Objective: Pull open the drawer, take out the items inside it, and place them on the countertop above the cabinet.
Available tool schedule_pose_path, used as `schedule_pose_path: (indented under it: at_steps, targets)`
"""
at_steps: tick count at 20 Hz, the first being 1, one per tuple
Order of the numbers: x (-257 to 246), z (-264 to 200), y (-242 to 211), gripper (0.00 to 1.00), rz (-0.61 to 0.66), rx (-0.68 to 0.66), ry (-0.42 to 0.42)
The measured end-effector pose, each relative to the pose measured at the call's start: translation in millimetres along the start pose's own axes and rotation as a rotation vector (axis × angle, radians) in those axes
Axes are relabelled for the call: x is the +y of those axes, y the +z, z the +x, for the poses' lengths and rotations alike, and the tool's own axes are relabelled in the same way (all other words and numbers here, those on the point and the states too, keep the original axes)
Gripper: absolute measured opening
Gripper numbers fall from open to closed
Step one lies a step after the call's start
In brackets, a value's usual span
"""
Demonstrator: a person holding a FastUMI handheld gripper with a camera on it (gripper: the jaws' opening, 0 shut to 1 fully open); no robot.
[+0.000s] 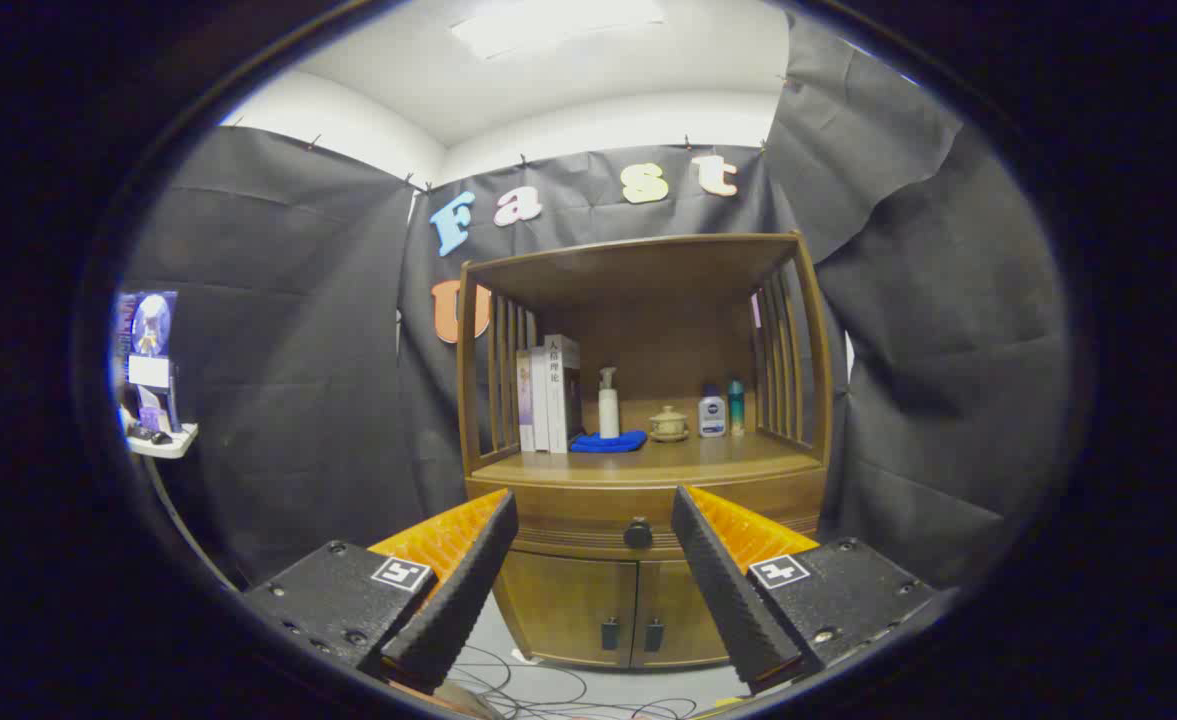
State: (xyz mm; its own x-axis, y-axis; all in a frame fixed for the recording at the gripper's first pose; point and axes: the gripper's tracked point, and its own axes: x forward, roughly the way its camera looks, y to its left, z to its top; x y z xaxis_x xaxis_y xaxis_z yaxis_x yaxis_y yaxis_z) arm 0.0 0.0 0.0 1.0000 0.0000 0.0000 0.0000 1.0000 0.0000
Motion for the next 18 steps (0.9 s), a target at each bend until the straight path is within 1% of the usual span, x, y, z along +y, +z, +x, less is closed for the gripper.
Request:
schedule_pose_path:
  at_steps: [4,9,18]
  targets:
    - [14,9,-3,1.0,-0.018,0.005,0.014]
    - [17,18,-6,1.0,-0.02,0.007,0.016]
    - [4,44,-17,1.0,-0.006,0.026,-0.014]
